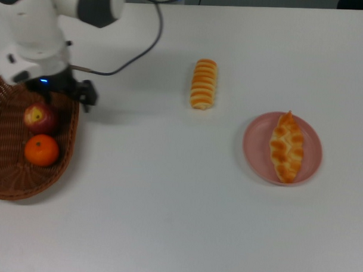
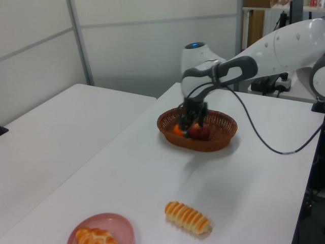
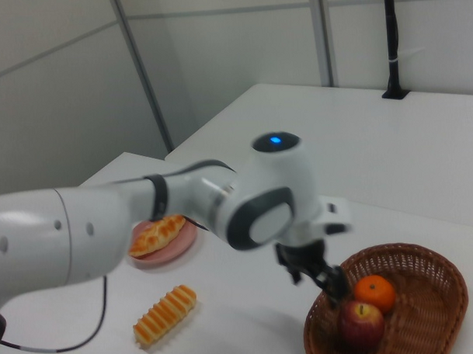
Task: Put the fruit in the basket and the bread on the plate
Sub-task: 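Move the gripper to the ridged bread roll and grasp it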
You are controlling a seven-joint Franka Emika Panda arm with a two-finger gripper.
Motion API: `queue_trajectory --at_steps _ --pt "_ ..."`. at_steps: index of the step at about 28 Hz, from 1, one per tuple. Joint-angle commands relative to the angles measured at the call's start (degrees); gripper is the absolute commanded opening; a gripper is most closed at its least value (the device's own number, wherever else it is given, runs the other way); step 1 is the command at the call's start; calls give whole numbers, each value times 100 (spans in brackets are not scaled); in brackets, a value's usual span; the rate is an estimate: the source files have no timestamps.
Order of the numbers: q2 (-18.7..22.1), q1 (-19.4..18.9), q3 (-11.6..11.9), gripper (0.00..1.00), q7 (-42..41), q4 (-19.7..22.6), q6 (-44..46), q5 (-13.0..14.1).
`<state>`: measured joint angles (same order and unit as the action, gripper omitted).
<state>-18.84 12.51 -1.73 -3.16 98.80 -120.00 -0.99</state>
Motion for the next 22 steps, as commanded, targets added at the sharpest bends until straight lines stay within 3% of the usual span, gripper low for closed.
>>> queue_trajectory --at_steps 1,8,13,19,22 --pt "302 -889 68 100 140 288 354 265" --pt "338 -2127 76 100 948 867 258 222" --pt "407 -2621 76 100 1186 1201 196 169" --pt "496 -2938 76 100 1248 1501 205 125" --pt "496 -3044 76 100 1344 1624 179 -24"
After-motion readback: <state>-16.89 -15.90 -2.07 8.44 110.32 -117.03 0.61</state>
